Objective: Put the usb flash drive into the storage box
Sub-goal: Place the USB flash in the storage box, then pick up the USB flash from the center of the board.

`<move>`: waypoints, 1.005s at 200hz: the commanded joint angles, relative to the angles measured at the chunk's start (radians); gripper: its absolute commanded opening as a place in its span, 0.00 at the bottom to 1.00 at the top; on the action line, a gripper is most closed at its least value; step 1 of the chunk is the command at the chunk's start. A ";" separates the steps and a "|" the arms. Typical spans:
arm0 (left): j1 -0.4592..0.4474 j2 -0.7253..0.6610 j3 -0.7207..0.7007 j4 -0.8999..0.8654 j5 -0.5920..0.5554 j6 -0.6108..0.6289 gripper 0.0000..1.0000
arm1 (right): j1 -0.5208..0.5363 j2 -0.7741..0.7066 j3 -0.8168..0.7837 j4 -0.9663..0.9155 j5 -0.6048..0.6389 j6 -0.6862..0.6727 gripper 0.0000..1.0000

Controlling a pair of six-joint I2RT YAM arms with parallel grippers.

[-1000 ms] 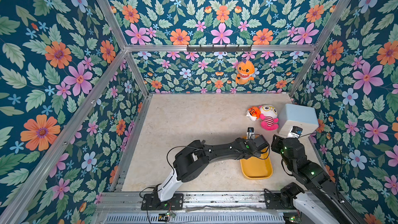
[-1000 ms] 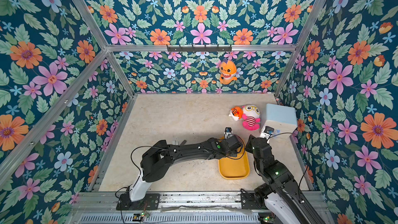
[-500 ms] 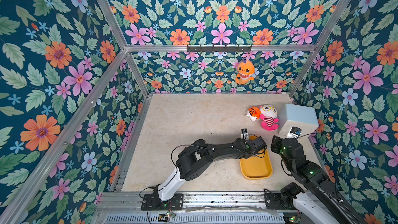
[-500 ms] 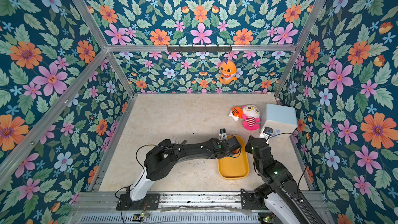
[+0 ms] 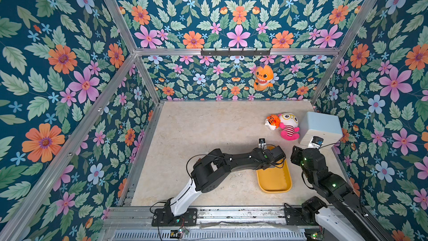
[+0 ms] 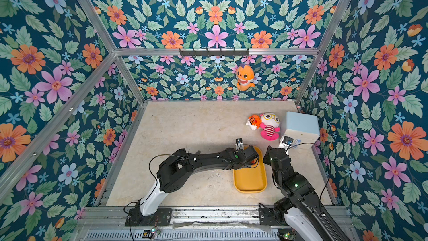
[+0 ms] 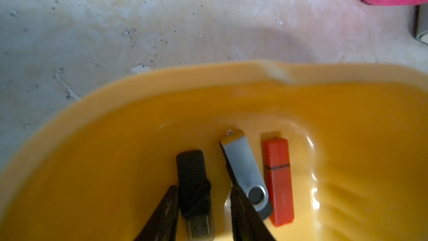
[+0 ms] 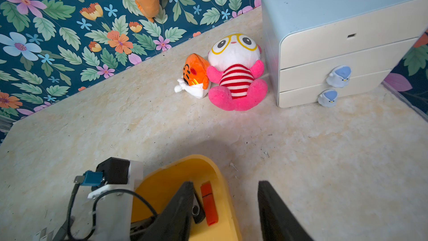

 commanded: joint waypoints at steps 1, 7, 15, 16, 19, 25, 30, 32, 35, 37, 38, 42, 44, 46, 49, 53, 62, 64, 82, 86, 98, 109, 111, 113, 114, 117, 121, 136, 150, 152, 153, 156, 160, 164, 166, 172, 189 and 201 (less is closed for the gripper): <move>0.000 -0.010 0.012 -0.039 0.005 -0.002 0.45 | 0.001 0.002 -0.002 0.019 -0.006 -0.003 0.51; -0.002 -0.018 0.017 -0.041 0.003 -0.001 0.45 | 0.001 0.003 -0.002 0.020 -0.007 -0.003 0.51; -0.005 -0.030 0.024 -0.043 -0.001 0.004 0.46 | 0.001 0.003 0.000 0.019 -0.007 -0.003 0.51; -0.005 -0.032 0.025 -0.044 -0.001 0.005 0.46 | 0.000 0.003 0.001 0.019 -0.007 -0.003 0.51; -0.007 -0.036 0.029 -0.044 -0.002 0.008 0.46 | 0.001 0.005 0.001 0.020 -0.007 -0.003 0.51; -0.010 -0.049 0.037 -0.048 -0.007 0.015 0.46 | 0.000 0.006 0.004 0.022 -0.008 -0.004 0.51; -0.012 -0.058 0.045 -0.053 -0.012 0.020 0.46 | 0.000 0.007 0.006 0.022 -0.010 -0.004 0.51; -0.014 -0.062 0.048 -0.055 -0.014 0.024 0.46 | 0.000 0.009 0.007 0.022 -0.010 -0.005 0.51; -0.015 -0.067 0.054 -0.058 -0.017 0.028 0.46 | 0.000 0.010 0.010 0.023 -0.012 -0.005 0.51; -0.015 -0.071 0.057 -0.059 -0.020 0.031 0.46 | 0.000 0.011 0.011 0.023 -0.013 -0.006 0.51; -0.016 -0.073 0.059 -0.060 -0.022 0.033 0.46 | 0.001 0.012 0.012 0.024 -0.014 -0.006 0.51; -0.018 -0.082 0.063 -0.066 -0.027 0.038 0.46 | 0.000 0.014 0.016 0.023 -0.016 -0.006 0.51; -0.018 -0.087 0.065 -0.068 -0.029 0.040 0.47 | 0.001 0.015 0.018 0.023 -0.018 -0.006 0.51; -0.019 -0.091 0.067 -0.071 -0.030 0.042 0.47 | 0.000 0.015 0.020 0.023 -0.019 -0.006 0.51; -0.018 -0.099 0.069 -0.074 -0.032 0.047 0.47 | 0.001 0.018 0.024 0.023 -0.022 -0.007 0.51; -0.018 -0.109 0.070 -0.080 -0.033 0.053 0.47 | 0.000 0.023 0.029 0.023 -0.026 -0.009 0.51; -0.018 -0.137 0.070 -0.101 -0.046 0.063 0.47 | 0.001 0.032 0.044 0.019 -0.035 -0.011 0.51; -0.018 -0.145 0.069 -0.106 -0.050 0.068 0.47 | 0.000 0.034 0.048 0.018 -0.039 -0.012 0.51; -0.008 -0.230 0.029 -0.165 -0.096 0.087 0.46 | 0.000 0.064 0.087 0.010 -0.086 -0.015 0.52; -0.003 -0.255 0.011 -0.179 -0.107 0.091 0.46 | 0.001 0.075 0.099 0.005 -0.105 -0.015 0.52; 0.014 -0.350 -0.068 -0.205 -0.143 0.100 0.46 | 0.000 0.117 0.136 -0.001 -0.173 -0.017 0.52; 0.044 -0.461 -0.168 -0.214 -0.174 0.105 0.47 | 0.000 0.175 0.177 -0.010 -0.236 -0.035 0.52; 0.050 -0.482 -0.186 -0.216 -0.178 0.107 0.47 | 0.001 0.188 0.187 -0.015 -0.252 -0.038 0.52; 0.056 -0.504 -0.210 -0.216 -0.181 0.109 0.47 | 0.001 0.203 0.196 -0.018 -0.264 -0.039 0.52; 0.059 -0.516 -0.220 -0.216 -0.182 0.108 0.48 | 0.001 0.211 0.202 -0.020 -0.270 -0.039 0.52; 0.073 -0.551 -0.255 -0.218 -0.186 0.111 0.48 | 0.001 0.231 0.217 -0.027 -0.283 -0.039 0.53; 0.092 -0.595 -0.297 -0.220 -0.186 0.112 0.49 | 0.001 0.266 0.241 -0.041 -0.301 -0.036 0.53; 0.181 -0.768 -0.458 -0.245 -0.177 0.110 0.49 | 0.006 0.405 0.335 -0.100 -0.357 -0.002 0.53; 0.278 -0.933 -0.586 -0.272 -0.163 0.138 0.52 | 0.055 0.525 0.410 -0.132 -0.362 0.038 0.53; 0.291 -0.951 -0.598 -0.278 -0.162 0.143 0.52 | 0.067 0.540 0.421 -0.134 -0.358 0.042 0.53; 0.297 -0.963 -0.603 -0.281 -0.162 0.146 0.52 | 0.072 0.548 0.427 -0.135 -0.354 0.044 0.53; 0.318 -0.990 -0.623 -0.294 -0.161 0.155 0.53 | 0.093 0.572 0.440 -0.136 -0.345 0.049 0.53; 0.347 -1.028 -0.645 -0.311 -0.162 0.168 0.54 | 0.121 0.604 0.461 -0.137 -0.330 0.056 0.53; 0.377 -1.063 -0.663 -0.329 -0.163 0.183 0.54 | 0.148 0.638 0.484 -0.135 -0.318 0.061 0.54; 0.391 -1.080 -0.670 -0.338 -0.163 0.189 0.55 | 0.162 0.653 0.493 -0.134 -0.315 0.066 0.54; 0.435 -1.123 -0.689 -0.366 -0.168 0.214 0.55 | 0.192 0.697 0.521 -0.128 -0.318 0.075 0.55; 0.528 -1.224 -0.730 -0.422 -0.202 0.282 0.57 | 0.261 0.847 0.611 -0.103 -0.376 0.135 0.55; 0.569 -1.272 -0.745 -0.429 -0.240 0.330 0.57 | 0.316 0.949 0.677 -0.088 -0.389 0.160 0.55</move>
